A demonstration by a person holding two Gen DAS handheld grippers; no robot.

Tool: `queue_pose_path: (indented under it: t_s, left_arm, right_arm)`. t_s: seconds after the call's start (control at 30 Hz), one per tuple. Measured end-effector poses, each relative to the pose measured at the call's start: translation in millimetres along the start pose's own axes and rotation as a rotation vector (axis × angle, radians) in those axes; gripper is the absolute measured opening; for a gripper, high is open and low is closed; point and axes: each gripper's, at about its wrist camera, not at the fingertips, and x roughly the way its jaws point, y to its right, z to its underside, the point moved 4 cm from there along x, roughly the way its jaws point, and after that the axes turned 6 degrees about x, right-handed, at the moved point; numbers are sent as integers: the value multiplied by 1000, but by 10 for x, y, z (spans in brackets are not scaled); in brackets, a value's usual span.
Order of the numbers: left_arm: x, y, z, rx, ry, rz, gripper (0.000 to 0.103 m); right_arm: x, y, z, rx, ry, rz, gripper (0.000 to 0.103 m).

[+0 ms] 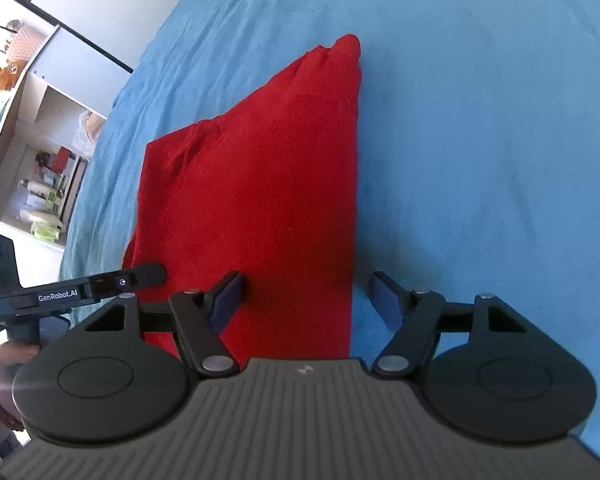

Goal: Fold small clothes

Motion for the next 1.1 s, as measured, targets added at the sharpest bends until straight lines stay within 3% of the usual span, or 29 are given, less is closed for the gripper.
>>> queue_pose_path:
  t_s: [0.17, 0.2, 0.27, 0.33, 0.43, 0.63, 0.87, 1.1]
  left_arm:
    - [107, 61, -86, 3, -39, -38, 79]
    - [103, 101, -82, 6, -40, -41, 74]
    - [97, 141, -89, 13, -40, -34, 56]
    - [70, 208, -100, 41, -36, -60, 44]
    - [17, 332, -118, 92, -20, -106, 32]
    - [-147, 549, -92, 166, 41, -163, 26]
    - [-368, 931, 4, 253, 81, -118, 25]
    - [-655, 1556, 217, 302, 126, -58, 25]
  right_arm:
    - [103, -99, 9, -22, -24, -11, 82]
    - [130, -121, 10, -34, -24, 0, 81]
    - [154, -151, 4, -42, -20, 17, 77]
    - [141, -193, 3, -60, -10, 33, 60]
    - [71, -307, 22, -108, 21, 56, 47]
    - [-97, -448, 46, -133, 90, 68, 41]
    - [-540, -535, 96, -148, 164, 51, 40]
    - [-1246, -343, 298, -137, 224, 70, 40]
